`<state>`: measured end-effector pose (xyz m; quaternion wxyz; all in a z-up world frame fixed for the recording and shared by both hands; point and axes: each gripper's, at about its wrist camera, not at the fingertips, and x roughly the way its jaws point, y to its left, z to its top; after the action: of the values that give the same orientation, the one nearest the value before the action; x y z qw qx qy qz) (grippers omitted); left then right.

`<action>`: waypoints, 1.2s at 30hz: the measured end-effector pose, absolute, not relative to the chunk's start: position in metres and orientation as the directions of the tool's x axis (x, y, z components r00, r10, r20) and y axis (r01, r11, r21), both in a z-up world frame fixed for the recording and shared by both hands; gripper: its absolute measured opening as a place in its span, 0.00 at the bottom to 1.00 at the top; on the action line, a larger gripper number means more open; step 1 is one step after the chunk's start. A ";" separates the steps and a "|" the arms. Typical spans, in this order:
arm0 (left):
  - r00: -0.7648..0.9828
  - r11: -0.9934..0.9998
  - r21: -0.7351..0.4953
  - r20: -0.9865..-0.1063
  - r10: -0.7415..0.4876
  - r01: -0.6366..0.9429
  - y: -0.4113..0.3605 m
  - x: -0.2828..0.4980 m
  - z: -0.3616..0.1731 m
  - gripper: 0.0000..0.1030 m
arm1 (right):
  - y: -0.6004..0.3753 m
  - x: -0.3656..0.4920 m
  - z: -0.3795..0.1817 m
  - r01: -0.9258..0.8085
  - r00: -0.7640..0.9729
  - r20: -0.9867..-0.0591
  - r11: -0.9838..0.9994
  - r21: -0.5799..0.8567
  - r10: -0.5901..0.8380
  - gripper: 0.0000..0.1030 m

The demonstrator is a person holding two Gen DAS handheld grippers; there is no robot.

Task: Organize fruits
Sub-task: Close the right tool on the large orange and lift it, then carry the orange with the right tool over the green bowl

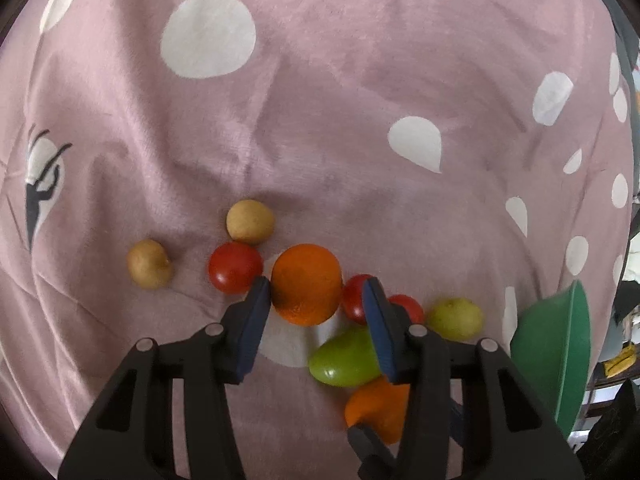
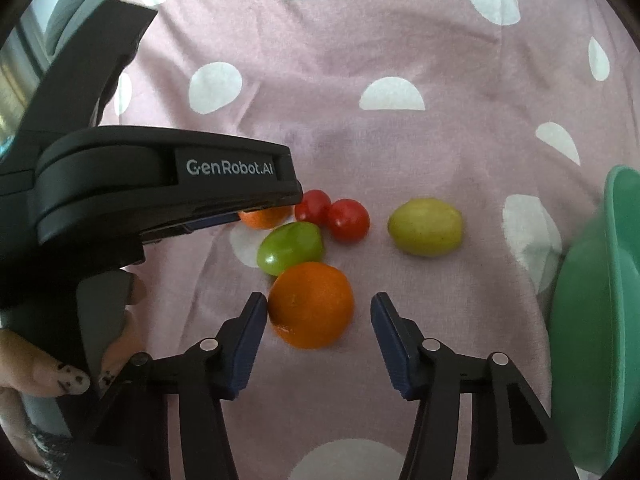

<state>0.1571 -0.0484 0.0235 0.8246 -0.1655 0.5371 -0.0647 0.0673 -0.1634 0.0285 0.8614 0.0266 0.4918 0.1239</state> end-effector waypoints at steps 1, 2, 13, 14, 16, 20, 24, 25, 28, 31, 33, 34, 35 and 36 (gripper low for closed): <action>0.411 0.934 -0.352 -0.862 -0.297 -0.064 -0.047 0.157 0.022 0.47 | -0.163 0.067 0.028 -0.187 0.482 -0.842 0.967 0.170 0.241 0.54; 0.415 0.928 -0.368 -0.855 -0.312 -0.060 -0.046 0.158 0.021 0.47 | -0.162 0.067 0.026 -0.191 0.474 -0.847 0.967 0.167 0.240 0.54; 0.465 0.923 -0.379 -0.830 -0.308 -0.064 -0.038 0.148 0.036 0.35 | -0.164 0.060 0.031 -0.186 0.487 -0.836 0.965 0.185 0.254 0.46; 0.474 0.921 -0.384 -0.823 -0.313 -0.059 -0.037 0.145 0.040 0.35 | -0.166 0.057 0.034 -0.184 0.494 -0.831 0.965 0.186 0.255 0.46; 0.494 0.920 -0.388 -0.811 -0.314 -0.053 -0.033 0.140 0.052 0.35 | -0.169 0.054 0.038 -0.179 0.508 -0.823 0.966 0.188 0.254 0.46; 0.529 0.933 -0.358 -0.800 -0.284 -0.040 -0.033 0.126 0.067 0.35 | -0.179 0.057 0.048 -0.164 0.531 -0.800 0.960 0.228 0.280 0.46; 0.562 0.927 -0.372 -0.777 -0.285 -0.044 -0.031 0.108 0.080 0.35 | -0.189 0.051 0.059 -0.145 0.568 -0.774 0.960 0.240 0.279 0.47; 0.567 0.929 -0.368 -0.774 -0.282 -0.039 -0.035 0.107 0.081 0.35 | -0.192 0.052 0.061 -0.138 0.575 -0.768 0.959 0.249 0.282 0.47; 0.593 0.940 -0.340 -0.759 -0.268 -0.010 -0.042 0.095 0.093 0.35 | -0.202 0.058 0.065 -0.120 0.605 -0.743 0.955 0.272 0.287 0.47; 0.622 0.946 -0.323 -0.738 -0.261 0.014 -0.052 0.088 0.104 0.35 | -0.211 0.052 0.074 -0.097 0.632 -0.724 0.955 0.282 0.277 0.47; 0.639 0.947 -0.318 -0.722 -0.264 0.032 -0.056 0.084 0.110 0.35 | -0.216 0.047 0.081 -0.089 0.653 -0.706 0.954 0.287 0.273 0.47; 0.647 0.948 -0.316 -0.715 -0.266 0.041 -0.060 0.083 0.113 0.35 | -0.218 0.045 0.083 -0.086 0.660 -0.700 0.954 0.288 0.271 0.47; 0.651 0.948 -0.314 -0.710 -0.269 0.049 -0.061 0.079 0.116 0.35 | -0.223 0.042 0.086 -0.079 0.672 -0.690 0.953 0.294 0.268 0.47; 0.654 0.948 -0.313 -0.706 -0.270 0.054 -0.063 0.078 0.118 0.35 | -0.225 0.040 0.088 -0.075 0.680 -0.684 0.953 0.293 0.264 0.47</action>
<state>0.0778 -0.0635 0.1182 0.8996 -0.1333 0.4060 -0.0902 0.0402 -0.2245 0.0877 0.9084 0.1214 0.3891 0.0934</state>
